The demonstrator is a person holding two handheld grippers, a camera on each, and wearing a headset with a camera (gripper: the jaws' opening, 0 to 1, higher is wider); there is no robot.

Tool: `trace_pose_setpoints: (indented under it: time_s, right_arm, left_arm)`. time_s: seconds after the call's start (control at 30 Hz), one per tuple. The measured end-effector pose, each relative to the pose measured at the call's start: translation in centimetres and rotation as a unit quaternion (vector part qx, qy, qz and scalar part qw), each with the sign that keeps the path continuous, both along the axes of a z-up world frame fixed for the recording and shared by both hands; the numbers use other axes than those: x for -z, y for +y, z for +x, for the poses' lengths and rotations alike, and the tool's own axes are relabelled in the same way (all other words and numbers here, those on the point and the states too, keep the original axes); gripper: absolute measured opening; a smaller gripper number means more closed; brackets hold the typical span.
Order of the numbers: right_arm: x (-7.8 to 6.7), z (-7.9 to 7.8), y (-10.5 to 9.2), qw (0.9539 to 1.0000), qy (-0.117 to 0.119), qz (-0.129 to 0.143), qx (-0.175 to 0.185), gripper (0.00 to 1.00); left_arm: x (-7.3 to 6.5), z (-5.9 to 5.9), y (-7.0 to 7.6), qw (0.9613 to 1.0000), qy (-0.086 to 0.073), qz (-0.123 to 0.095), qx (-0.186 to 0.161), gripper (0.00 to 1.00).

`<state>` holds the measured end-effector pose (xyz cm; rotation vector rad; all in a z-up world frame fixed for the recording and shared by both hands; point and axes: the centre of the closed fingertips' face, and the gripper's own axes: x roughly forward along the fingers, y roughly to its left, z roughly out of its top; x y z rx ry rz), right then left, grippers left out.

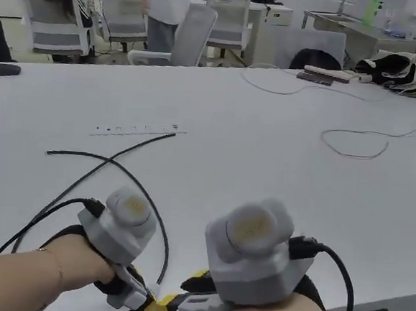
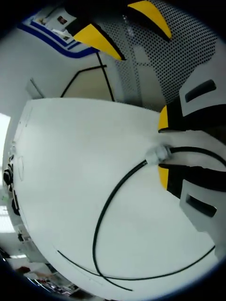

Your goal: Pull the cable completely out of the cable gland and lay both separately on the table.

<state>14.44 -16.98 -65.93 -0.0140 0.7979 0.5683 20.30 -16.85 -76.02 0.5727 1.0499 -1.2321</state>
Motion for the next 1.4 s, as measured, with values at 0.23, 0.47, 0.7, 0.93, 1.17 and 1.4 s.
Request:
trace_pose_setpoints:
  time_s: [0.23,0.47,0.7,0.93,1.17,1.4]
  right_arm:
    - [0.0,0.0,-0.1,1.0000,-0.001,-0.003,0.000,0.25]
    - [0.3,-0.2,-0.2,0.9999,0.007,-0.007,-0.001,0.25]
    - [0.1,0.0,-0.2,1.0000,-0.001,-0.007,0.002,0.25]
    - [0.2,0.0,-0.2,1.0000,0.003,-0.009,-0.001,0.25]
    - [0.0,0.1,-0.2,1.0000,-0.002,-0.008,0.002,0.25]
    - [0.2,0.0,-0.1,0.9999,0.004,-0.011,-0.003,0.25]
  left_arm:
    - [-0.6,0.6,0.4,0.9994,-0.030,0.005,0.019,0.17]
    - [-2.6,0.0,1.2,0.9960,-0.046,0.014,0.075,0.02]
    - [-1.9,0.2,0.1,0.9996,-0.013,-0.020,0.017,0.13]
    - [-1.3,0.9,1.2,0.9987,-0.040,0.019,0.024,0.34]
    - [0.2,0.5,1.1,0.9985,-0.030,0.037,0.026,0.31]
    - [0.3,1.4,1.2,0.9979,-0.048,0.036,0.026,0.18]
